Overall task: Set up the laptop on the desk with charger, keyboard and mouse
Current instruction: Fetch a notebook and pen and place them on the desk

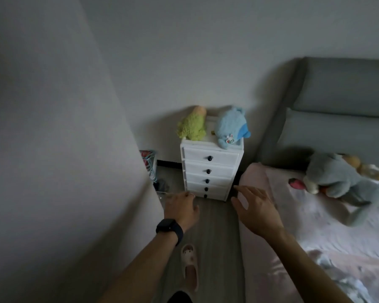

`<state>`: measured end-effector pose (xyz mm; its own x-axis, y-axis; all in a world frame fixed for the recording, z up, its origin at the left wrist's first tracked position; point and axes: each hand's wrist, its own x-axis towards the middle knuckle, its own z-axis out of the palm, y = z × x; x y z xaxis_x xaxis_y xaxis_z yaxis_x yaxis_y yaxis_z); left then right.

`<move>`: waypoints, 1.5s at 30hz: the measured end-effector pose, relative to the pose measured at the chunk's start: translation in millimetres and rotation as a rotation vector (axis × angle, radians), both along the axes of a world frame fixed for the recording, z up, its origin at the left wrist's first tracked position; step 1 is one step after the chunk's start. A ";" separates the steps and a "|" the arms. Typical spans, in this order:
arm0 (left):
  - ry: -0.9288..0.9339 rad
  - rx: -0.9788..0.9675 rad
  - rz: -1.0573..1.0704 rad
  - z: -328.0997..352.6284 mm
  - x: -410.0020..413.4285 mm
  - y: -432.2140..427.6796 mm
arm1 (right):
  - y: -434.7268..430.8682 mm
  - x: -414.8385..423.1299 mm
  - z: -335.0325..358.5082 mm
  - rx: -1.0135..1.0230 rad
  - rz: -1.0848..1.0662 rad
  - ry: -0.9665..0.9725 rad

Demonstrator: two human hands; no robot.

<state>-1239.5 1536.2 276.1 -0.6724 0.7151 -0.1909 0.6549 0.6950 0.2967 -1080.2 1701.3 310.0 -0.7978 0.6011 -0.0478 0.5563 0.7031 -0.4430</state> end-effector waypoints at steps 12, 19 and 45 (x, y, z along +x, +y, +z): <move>-0.515 -0.052 0.109 -84.5 -161.6 182.1 | 170.4 -159.0 -94.0 -0.199 -0.097 -0.257; -0.920 0.147 0.548 -163.4 -203.3 264.2 | 251.0 -221.6 -182.0 -0.078 0.028 -0.413; -1.083 0.245 1.040 -255.1 -167.1 245.3 | 262.4 -234.9 -210.0 -0.163 0.092 -0.478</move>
